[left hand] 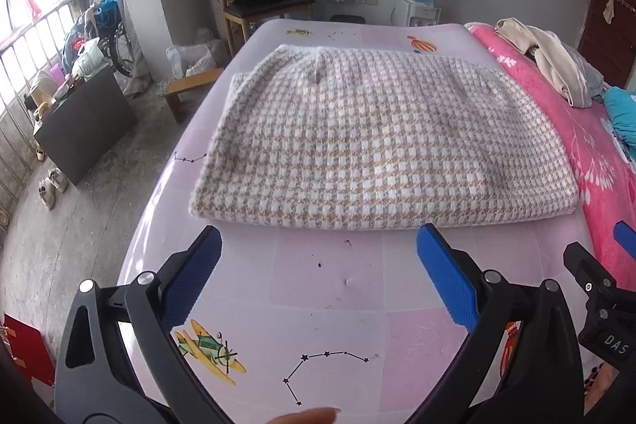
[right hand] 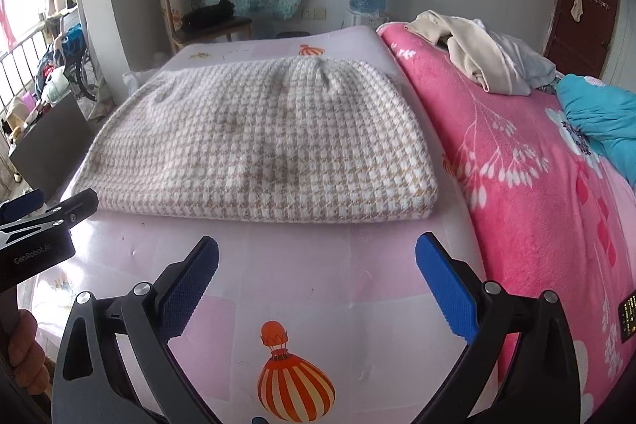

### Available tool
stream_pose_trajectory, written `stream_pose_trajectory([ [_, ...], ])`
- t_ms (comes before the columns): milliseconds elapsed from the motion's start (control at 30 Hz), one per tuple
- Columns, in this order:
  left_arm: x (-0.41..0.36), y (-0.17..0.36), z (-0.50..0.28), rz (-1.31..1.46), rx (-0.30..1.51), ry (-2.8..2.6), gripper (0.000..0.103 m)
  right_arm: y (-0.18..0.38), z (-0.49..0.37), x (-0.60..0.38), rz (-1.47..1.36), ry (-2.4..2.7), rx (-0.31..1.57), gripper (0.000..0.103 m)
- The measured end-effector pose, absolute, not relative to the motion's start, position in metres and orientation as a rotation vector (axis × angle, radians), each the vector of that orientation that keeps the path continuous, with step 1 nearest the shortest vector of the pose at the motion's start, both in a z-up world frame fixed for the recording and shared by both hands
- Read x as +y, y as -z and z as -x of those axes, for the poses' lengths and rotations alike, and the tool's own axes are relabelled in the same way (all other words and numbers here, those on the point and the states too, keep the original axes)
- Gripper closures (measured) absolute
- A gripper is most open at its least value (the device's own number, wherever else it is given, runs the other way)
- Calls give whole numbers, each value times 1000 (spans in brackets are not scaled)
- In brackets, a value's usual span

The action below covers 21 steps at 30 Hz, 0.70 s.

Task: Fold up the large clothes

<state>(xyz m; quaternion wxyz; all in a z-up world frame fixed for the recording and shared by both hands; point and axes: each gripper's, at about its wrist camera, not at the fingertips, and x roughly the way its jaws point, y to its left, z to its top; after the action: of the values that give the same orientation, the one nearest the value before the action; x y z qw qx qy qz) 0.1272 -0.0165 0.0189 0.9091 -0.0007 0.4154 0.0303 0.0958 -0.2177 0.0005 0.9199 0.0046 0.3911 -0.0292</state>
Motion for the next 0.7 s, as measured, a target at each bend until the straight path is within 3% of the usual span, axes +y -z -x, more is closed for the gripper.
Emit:
stream_pose_trajectory([
  [700,-27,-8,-127,-39,911,-10,8,4,-101,-213,3,61,841,6],
])
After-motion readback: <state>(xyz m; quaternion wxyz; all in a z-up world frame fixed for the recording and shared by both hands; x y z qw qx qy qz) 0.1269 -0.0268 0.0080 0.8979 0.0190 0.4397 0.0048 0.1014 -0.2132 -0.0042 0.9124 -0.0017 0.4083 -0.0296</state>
